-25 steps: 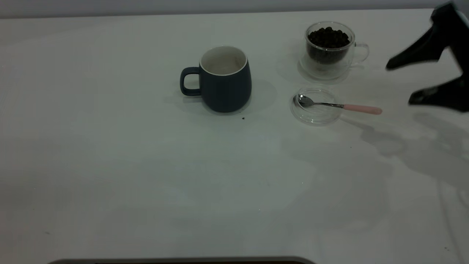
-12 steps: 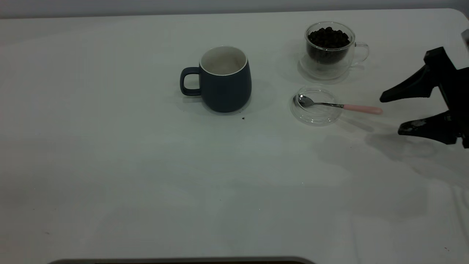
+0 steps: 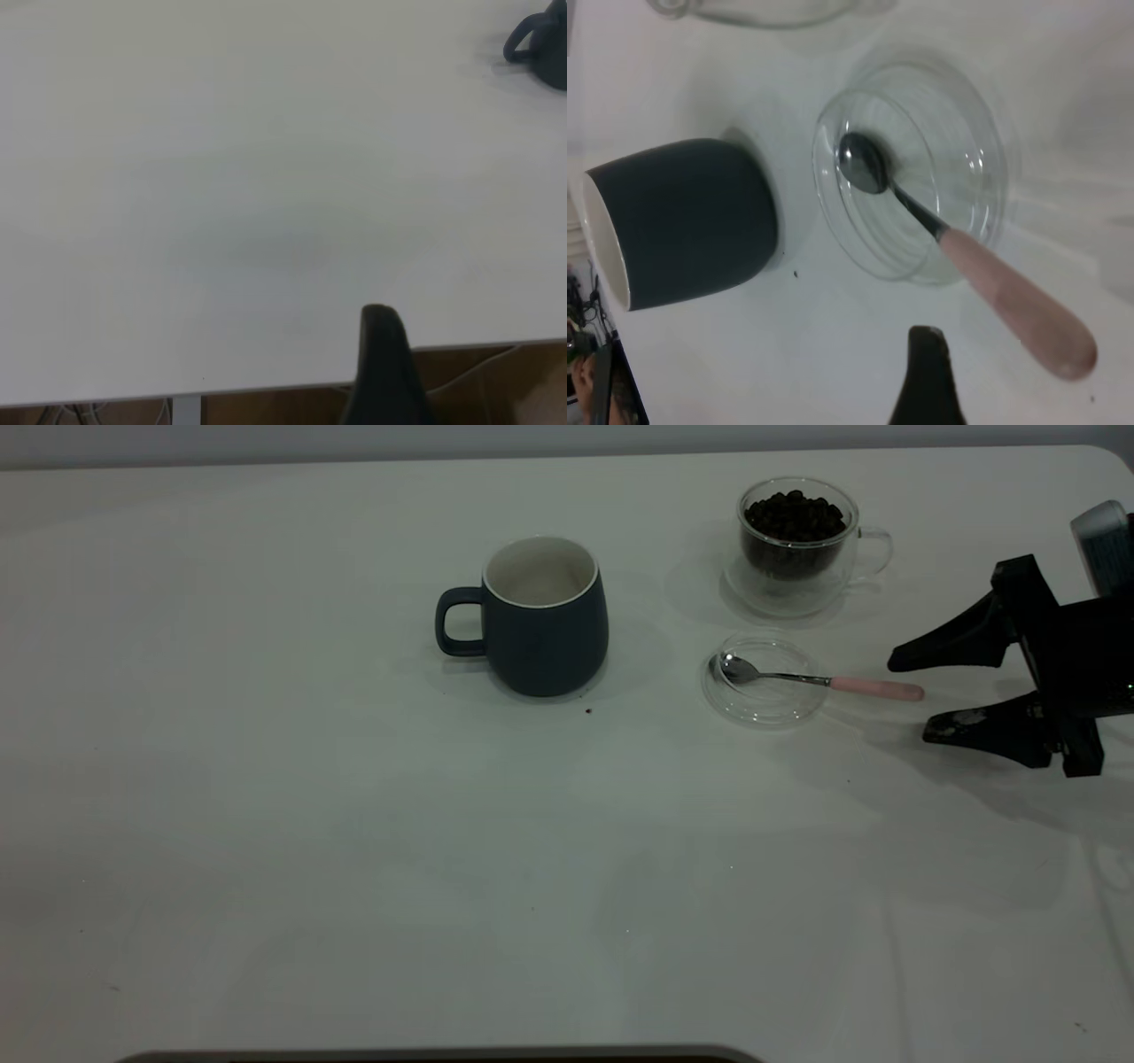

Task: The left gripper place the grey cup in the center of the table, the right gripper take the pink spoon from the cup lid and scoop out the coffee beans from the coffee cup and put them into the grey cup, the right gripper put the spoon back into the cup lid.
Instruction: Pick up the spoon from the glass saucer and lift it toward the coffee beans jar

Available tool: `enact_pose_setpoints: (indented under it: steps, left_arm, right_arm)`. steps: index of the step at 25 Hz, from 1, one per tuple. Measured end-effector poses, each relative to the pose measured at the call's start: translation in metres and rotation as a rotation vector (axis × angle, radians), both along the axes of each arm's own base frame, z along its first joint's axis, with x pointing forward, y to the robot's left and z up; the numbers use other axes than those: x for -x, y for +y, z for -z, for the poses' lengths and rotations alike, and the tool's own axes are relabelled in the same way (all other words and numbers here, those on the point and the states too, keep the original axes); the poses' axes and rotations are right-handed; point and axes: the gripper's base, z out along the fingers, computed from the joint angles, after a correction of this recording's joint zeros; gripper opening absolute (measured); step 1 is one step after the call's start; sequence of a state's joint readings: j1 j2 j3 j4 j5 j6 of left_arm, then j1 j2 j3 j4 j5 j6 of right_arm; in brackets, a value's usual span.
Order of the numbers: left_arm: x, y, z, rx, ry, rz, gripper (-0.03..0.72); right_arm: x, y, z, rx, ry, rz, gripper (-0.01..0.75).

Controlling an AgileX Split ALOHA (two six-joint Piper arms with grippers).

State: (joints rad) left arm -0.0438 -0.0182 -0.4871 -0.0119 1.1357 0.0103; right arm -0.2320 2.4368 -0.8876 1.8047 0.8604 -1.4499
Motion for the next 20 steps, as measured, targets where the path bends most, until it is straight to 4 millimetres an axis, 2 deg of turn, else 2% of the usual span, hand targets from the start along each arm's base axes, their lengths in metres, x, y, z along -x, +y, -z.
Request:
enact_pose_setpoints:
  steps: [5,14,20]
  left_arm:
    - [0.000,0.000,0.000,0.001,0.001,-0.001,0.567]
    - [0.000,0.000,0.000,0.001,0.001,-0.001,0.567]
    - [0.000,0.000,0.000,0.001,0.001,-0.001,0.567]
  right_arm:
    - [-0.007,0.004,0.006,-0.006,-0.026,-0.028,0.585]
    - [-0.020,0.021,0.002,-0.012,-0.074,-0.087,0.572]
    - [-0.020,0.022,0.003,-0.019,-0.073,-0.088,0.491]
